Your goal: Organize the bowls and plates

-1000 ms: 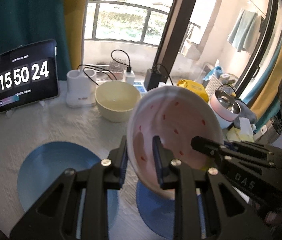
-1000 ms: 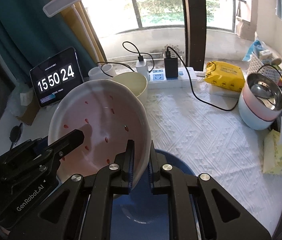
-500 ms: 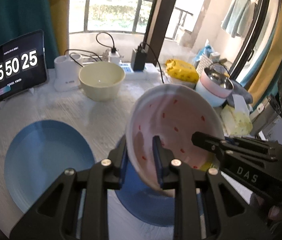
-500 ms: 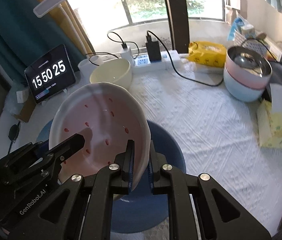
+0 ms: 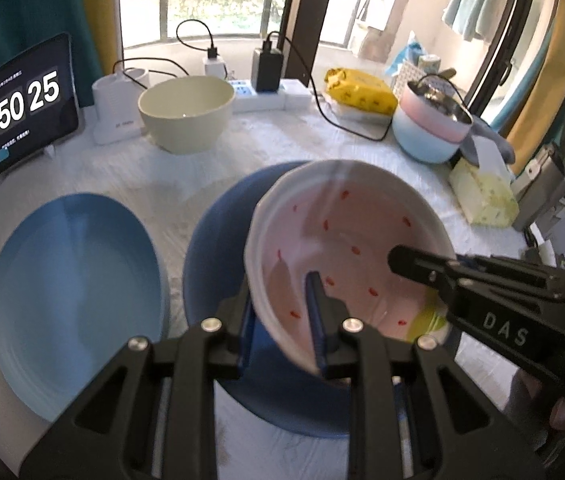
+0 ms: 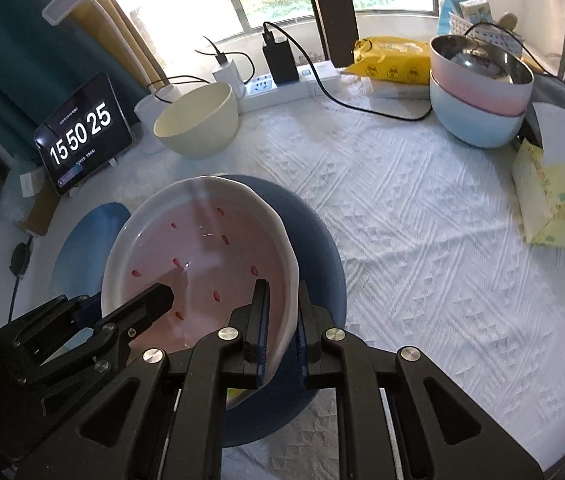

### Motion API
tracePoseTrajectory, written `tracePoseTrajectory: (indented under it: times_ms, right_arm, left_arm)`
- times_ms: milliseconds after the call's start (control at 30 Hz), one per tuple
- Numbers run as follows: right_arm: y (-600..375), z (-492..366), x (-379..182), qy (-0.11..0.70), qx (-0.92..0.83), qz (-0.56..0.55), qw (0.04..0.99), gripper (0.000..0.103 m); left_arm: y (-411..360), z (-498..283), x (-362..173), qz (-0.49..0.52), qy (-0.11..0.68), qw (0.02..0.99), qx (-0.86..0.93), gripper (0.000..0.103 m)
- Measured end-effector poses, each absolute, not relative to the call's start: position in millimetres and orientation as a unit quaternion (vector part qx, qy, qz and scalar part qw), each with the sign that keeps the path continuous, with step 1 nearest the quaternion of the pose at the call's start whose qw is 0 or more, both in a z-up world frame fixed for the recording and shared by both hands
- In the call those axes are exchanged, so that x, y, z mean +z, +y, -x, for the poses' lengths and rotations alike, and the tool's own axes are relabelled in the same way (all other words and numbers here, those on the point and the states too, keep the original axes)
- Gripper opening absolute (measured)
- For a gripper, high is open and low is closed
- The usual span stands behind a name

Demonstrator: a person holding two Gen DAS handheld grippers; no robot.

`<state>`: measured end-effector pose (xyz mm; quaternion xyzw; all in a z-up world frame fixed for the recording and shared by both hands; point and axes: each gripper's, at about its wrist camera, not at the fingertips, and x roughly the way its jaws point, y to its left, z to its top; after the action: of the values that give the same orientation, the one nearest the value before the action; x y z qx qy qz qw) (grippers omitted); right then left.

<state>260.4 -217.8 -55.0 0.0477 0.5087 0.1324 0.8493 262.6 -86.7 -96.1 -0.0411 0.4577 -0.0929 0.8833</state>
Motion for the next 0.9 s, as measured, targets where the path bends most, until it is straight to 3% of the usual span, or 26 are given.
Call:
tracePoseTrajectory:
  times_ms: [433,567,900]
  right_arm:
    - [-204.1,-260.9,-55.1,0.499,0.114,0.018,0.859,0.013]
    - [-197.0,-262.9,-56.4,0.5,0.122,0.044,0.856,0.023]
    - [-196.3,-268.3,-53.5,0.502,0.139,0.04,0.853,0.032]
  left_arm:
    - [-83.1,-259.4,-96.9,0.016,0.451,0.889,-0.081,0.027]
    - [-82.4,-258.2,-96.4,0.017,0.45,0.889,-0.08,0.027]
    - [-72.8,-253.4,-83.9,0.02,0.434,0.897,-0.074,0.027]
